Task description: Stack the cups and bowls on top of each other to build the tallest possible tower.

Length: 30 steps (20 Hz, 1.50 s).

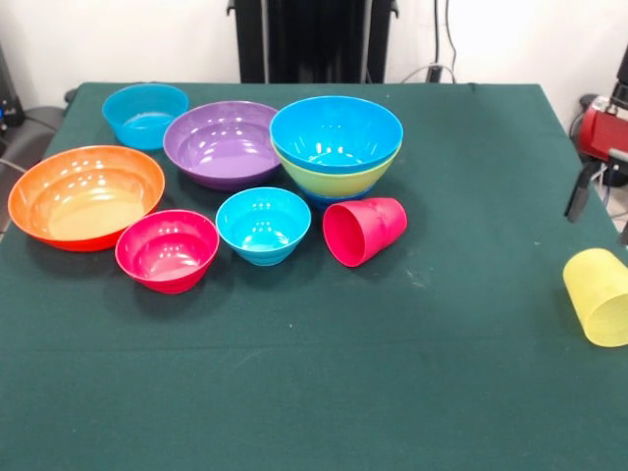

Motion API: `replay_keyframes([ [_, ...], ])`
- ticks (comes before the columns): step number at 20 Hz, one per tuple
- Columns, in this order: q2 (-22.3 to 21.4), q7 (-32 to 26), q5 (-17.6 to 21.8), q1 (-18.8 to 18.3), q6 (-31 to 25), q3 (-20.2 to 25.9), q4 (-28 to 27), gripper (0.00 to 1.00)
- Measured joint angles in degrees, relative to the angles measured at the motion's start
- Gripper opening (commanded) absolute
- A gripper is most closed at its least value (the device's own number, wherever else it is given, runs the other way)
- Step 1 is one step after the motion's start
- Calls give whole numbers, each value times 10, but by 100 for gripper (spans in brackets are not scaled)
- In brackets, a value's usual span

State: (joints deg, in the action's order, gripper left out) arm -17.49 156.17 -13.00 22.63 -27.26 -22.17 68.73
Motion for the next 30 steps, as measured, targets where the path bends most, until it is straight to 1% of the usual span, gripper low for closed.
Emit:
replay_keyframes([
  [5, -1, 0, 0, 0, 0, 0, -4, 100],
  [9, 10, 0, 0, 0, 0, 0, -14, 100],
  [20, 72, 0, 0, 13, 0, -4, -65, 100],
  [23, 79, 0, 0, 20, 0, -6, -81, 100],
  [30, 91, 0, 0, 30, 0, -12, -96, 100],
])
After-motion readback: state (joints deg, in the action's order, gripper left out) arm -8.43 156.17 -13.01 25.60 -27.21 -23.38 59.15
